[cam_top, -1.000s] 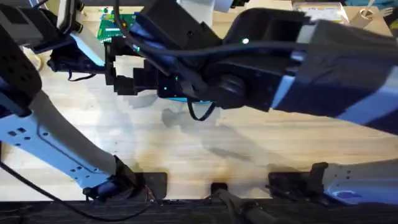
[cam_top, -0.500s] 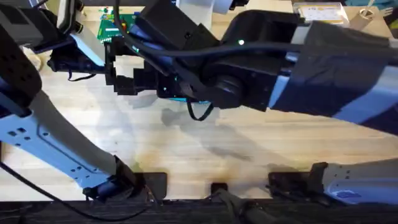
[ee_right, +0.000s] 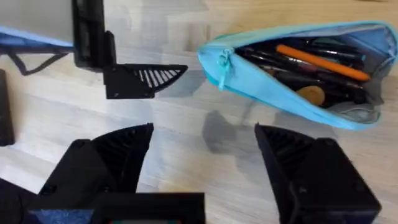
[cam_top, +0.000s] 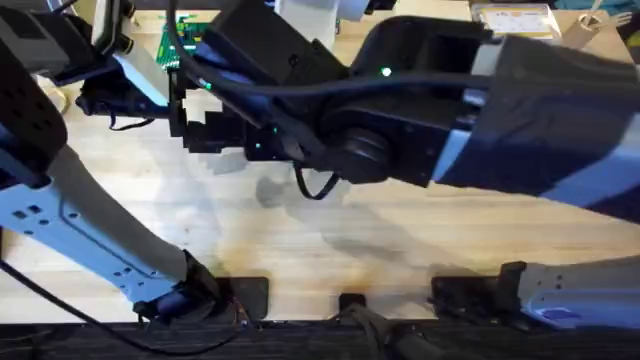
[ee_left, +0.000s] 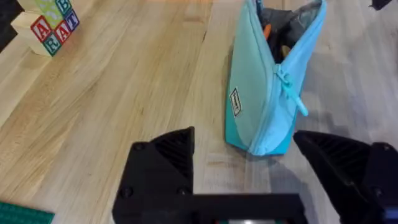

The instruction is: Unzip the bag, pick up the pens from the table one at a time and place them inside, then zip the bag closed.

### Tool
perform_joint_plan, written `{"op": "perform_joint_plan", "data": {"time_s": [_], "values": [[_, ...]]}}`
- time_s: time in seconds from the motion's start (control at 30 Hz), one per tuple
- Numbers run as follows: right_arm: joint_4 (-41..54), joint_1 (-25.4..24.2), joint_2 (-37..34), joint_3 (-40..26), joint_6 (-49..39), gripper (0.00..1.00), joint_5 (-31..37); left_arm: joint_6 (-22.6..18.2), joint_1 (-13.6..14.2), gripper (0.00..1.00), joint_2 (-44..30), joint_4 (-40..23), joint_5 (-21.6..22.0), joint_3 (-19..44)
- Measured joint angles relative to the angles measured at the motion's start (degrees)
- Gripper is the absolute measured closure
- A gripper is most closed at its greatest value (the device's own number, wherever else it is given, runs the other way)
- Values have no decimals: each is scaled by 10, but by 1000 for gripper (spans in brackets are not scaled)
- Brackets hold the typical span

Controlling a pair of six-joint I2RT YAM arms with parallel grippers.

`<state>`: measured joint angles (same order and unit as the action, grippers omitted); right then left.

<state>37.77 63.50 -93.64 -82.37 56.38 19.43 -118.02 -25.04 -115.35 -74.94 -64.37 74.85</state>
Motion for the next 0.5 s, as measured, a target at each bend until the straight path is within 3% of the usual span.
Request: {"op": "perform_joint_plan", "data": {"time_s": [0.5], "values": [[81, 5, -103, -106, 20, 5, 35, 0, 0, 8, 0, 0, 0, 0]]}}
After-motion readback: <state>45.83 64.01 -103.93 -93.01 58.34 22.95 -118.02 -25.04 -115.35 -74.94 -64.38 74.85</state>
